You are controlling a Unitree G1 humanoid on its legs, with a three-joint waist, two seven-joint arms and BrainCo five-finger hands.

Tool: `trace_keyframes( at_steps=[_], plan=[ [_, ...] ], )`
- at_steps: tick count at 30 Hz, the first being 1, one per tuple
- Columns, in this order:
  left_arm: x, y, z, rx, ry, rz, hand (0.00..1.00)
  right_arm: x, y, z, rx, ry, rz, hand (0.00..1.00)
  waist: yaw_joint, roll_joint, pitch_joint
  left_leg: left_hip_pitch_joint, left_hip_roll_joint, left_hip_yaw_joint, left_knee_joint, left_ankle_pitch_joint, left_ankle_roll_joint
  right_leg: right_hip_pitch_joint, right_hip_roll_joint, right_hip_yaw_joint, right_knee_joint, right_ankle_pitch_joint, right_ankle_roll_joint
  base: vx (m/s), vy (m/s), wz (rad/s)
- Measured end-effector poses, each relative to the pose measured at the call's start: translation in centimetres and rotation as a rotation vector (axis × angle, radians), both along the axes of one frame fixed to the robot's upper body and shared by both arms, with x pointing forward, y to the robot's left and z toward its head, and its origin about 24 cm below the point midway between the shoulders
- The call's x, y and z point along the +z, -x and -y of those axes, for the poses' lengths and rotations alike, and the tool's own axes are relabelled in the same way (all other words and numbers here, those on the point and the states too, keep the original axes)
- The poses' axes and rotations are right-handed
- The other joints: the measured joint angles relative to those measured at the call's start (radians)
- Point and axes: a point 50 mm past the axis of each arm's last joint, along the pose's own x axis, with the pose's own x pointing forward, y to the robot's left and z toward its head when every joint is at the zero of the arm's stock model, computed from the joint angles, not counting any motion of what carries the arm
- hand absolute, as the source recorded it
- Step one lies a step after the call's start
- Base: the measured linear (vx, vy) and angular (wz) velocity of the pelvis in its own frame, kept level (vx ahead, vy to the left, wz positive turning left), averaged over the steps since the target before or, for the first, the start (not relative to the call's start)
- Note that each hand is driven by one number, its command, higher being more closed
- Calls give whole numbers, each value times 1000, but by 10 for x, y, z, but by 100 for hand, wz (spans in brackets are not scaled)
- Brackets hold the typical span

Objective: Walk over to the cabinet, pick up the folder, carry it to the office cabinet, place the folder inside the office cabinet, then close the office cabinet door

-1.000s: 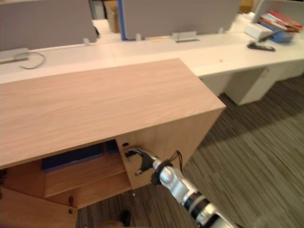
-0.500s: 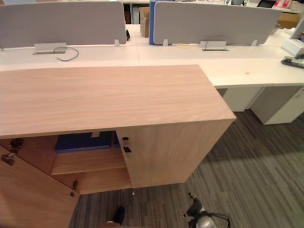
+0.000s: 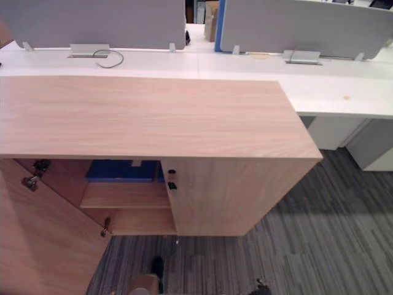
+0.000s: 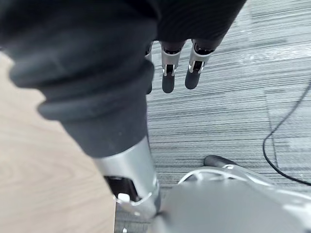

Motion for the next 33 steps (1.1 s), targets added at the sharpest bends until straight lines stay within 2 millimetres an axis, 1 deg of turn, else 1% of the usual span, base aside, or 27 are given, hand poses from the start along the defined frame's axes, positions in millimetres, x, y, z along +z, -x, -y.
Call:
trace_keyframes(
  at_steps=[1, 2, 3, 4, 5, 6, 7, 9, 14, 20, 21, 22, 23, 24, 25, 26, 27, 28, 29, 30, 31, 32, 33],
  plan=[
    [0, 5, 0, 4, -2, -13, 0, -1, 8, 3, -38, 2, -24, 0, -3, 15, -5, -5, 0, 49, 5, -18, -3, 0, 2, -4, 5, -7, 10, 66, 141, 38],
    [0, 3, 1, 2, -3, -8, 0, -3, 15, 3, -96, -9, -39, 0, -2, 13, -11, -1, -31, 45, -46, 2, -6, -6, -12, -1, -3, -12, 17, 80, 135, 40],
    [0, 3, 1, 1, -5, -6, 0, -3, 18, 2, -111, -13, -46, 0, -3, 10, -12, 12, -53, 43, -94, 26, -2, -8, -19, 1, -13, -12, 17, 76, 117, 52],
    [0, 1, 0, 1, -8, -3, 0, -4, 19, 1, -141, -18, -44, 0, -8, 10, -10, 50, -97, 22, -223, 88, 1, -10, -25, 8, -31, -11, 16, 56, 78, 63],
    [0, 1, 0, -3, -9, -4, 0, -4, 20, 2, -166, -19, -42, 0, -17, 15, -13, 100, -126, 2, -365, 152, 4, -10, -23, 13, -40, -10, 14, 48, 67, 69],
    [0, 1, 1, -4, -7, -7, 0, -4, 20, 3, -178, -19, -39, 0, -23, 22, -14, 113, -137, -8, -407, 171, 3, -10, -21, 12, -41, -9, 12, 18, 55, 69],
    [0, 0, 3, -5, -3, -6, 0, -4, 19, 3, -189, -22, -35, 0, -28, 23, -10, 106, -145, -24, -407, 176, 5, -8, -21, 10, -40, -8, 10, 4, 58, 41],
    [-1, 7, 2, 10, -1, -26, 0, -4, 18, -1, -191, -32, -30, 0, -22, 17, -15, 108, -156, -33, -408, 174, 6, 5, -22, 11, -56, -8, 8, 11, 54, 23],
    [-3, 8, 4, -10, 5, -40, 0, -5, 15, -5, -212, -53, -21, 0, -31, 17, -18, 110, -162, -40, -408, 171, 8, 24, -17, 11, -80, -8, 5, 24, 6, 6],
    [-3, 8, 3, -53, 3, -51, 0, -6, 10, -10, -201, -68, -19, 0, -35, 2, -22, 115, -171, -53, -408, 167, 4, 41, -18, 4, -96, -3, -3, 51, -26, 5],
    [-2, 8, 1, -56, -1, -53, 0, -6, 10, -12, -201, -73, -19, 0, -35, -4, -26, 118, -177, -57, -408, 168, 2, 48, -21, -1, -96, -3, -2, 91, -23, 10],
    [-2, 8, -2, -58, -10, -53, 0, -7, 10, -14, -203, -78, -21, 0, -32, -14, -26, 131, -187, -58, -407, 151, 6, 65, -35, -5, -97, -1, 1, 93, 0, 8],
    [-1, 9, -4, -61, -14, -55, 0, -7, 11, -15, -204, -81, -25, 0, -30, -19, -26, 138, -193, -59, -407, 143, 10, 73, -40, -6, -98, -3, -3, 98, 23, -2],
    [-1, 9, -5, -70, -18, -57, 0, -7, 11, -15, -203, -85, -25, 0, -26, -25, -26, 148, -208, -68, -407, 127, 19, 73, -57, -9, -75, -11, -14, 91, 41, 4],
    [-2, 8, -2, -90, -14, -59, 0, -7, 10, -14, -208, -86, -18, 0, -37, -18, -23, 150, -219, -108, -405, 116, 27, 59, -62, -5, 3, -13, -16, 87, 38, 15],
    [-2, 7, -1, -102, -13, -60, 0, -6, 9, -13, -209, -83, -9, 0, -47, -14, -24, 151, -215, -123, -401, 116, 27, 28, -66, 6, 80, -14, -19, 97, 74, 48],
    [-1, 3, -1, -137, -19, -57, 0, -5, 5, -13, -208, -80, 12, 0, -55, -14, -26, 155, -198, -164, -389, 115, 28, -61, -67, 68, 281, 0, -46, 124, 79, 94],
    [1, -13, -4, -185, -37, -28, 0, -3, 4, -15, -210, -79, 32, 0, -57, -10, -23, 152, -181, -221, -368, 106, 28, -145, -41, 187, 404, -45, -72, 116, 78, 96],
    [2, -17, -5, -193, -42, -18, 0, -3, 5, -15, -211, -79, 34, 0, -57, -12, -25, 148, -180, -231, -360, 103, 26, -149, -33, 208, 405, -50, -66, 83, 20, 116],
    [4, -28, -6, -214, -58, 11, 0, -3, 8, -18, -218, -83, 33, 0, -52, -21, -25, 143, -180, -275, -341, 93, 24, -172, -12, 278, 378, -63, -44, 21, -33, 94],
    [6, -34, -7, -219, -69, 29, 0, -3, 9, -18, -223, -83, 32, 0, -51, -22, -26, 143, -181, -297, -341, 89, 20, -170, 1, 325, 333, -66, -30, -17, -90, 121],
    [6, -36, -7, -219, -75, 34, 0, -4, 11, -18, -244, -84, 30, 0, -52, -23, -28, 147, -183, -314, -346, 89, 19, -167, 2, 353, 245, -62, -12, -34, -113, 91],
    [6, -36, -7, -215, -76, 33, 0, -4, 13, -19, -258, -85, 27, 0, -51, -25, -34, 147, -183, -314, -353, 89, 19, -168, -2, 351, 199, -52, 4, -13, -169, 88]
  ],
)
